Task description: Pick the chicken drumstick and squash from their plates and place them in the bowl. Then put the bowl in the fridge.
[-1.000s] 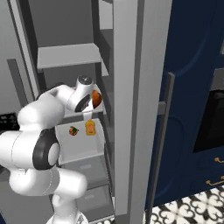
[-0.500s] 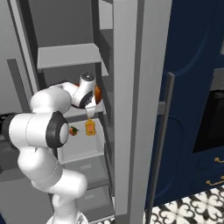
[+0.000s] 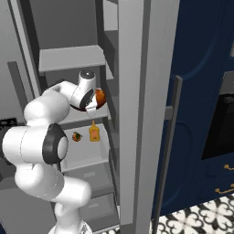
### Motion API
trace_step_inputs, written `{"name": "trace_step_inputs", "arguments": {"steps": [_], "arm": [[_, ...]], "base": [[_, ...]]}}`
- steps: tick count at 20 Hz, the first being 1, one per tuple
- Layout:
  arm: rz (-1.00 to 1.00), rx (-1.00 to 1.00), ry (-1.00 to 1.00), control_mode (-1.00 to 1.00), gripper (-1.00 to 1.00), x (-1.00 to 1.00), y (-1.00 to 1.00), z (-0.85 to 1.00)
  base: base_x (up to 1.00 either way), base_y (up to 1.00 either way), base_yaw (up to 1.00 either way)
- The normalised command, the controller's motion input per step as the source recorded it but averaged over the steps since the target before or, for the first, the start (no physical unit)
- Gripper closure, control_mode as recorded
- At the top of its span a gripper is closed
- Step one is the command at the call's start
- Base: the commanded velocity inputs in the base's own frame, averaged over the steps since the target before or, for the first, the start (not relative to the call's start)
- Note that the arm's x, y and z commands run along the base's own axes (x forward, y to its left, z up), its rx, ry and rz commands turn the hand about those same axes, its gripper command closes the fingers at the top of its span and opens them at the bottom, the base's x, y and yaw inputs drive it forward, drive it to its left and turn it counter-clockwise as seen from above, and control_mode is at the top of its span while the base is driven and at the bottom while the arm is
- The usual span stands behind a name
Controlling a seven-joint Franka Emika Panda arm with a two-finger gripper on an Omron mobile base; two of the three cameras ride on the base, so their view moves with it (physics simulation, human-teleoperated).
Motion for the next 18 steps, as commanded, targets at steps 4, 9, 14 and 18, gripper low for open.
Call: {"name": "trace_step_inputs", "arguments": {"steps": [4,9,14,18], "arm": [[0.00,0.00,-0.08,-1.00,-1.00,-0.99,0.02,0.56],[0.00,0.00,-0.03,-1.00,-1.00,-1.00,0.00,0.72],[0.00,0.00,-0.05,-1.00,-1.00,-1.00,0.00,0.63],[0.00,0.00,-0.10,-1.00,-1.00,-1.00,0.00,0.45]], "base": [[0.00,0.00,0.00],[0.00,0.00,0.00],[0.00,0.00,0.00],[0.00,0.00,0.00]]}}
